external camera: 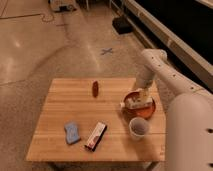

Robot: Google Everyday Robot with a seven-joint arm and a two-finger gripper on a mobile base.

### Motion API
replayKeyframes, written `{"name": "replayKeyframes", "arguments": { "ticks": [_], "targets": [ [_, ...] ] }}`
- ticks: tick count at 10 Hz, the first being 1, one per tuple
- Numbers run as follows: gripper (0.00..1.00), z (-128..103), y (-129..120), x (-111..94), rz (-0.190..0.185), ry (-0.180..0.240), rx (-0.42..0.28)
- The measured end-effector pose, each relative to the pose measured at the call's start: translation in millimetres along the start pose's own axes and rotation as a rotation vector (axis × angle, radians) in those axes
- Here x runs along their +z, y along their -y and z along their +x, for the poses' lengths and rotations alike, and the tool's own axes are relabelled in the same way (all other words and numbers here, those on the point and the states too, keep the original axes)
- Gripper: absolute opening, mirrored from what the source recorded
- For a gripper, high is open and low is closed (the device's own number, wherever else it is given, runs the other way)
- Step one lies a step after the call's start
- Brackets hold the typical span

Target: Place the bottle in the ceramic bowl

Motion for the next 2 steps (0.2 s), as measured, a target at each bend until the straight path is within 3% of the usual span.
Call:
{"name": "replayKeyframes", "arguments": {
  "ticks": [2],
  "targets": [
    [0.73,-4.3,5.4,5.5,0.01,-0.002,-0.009]
  ]
}}
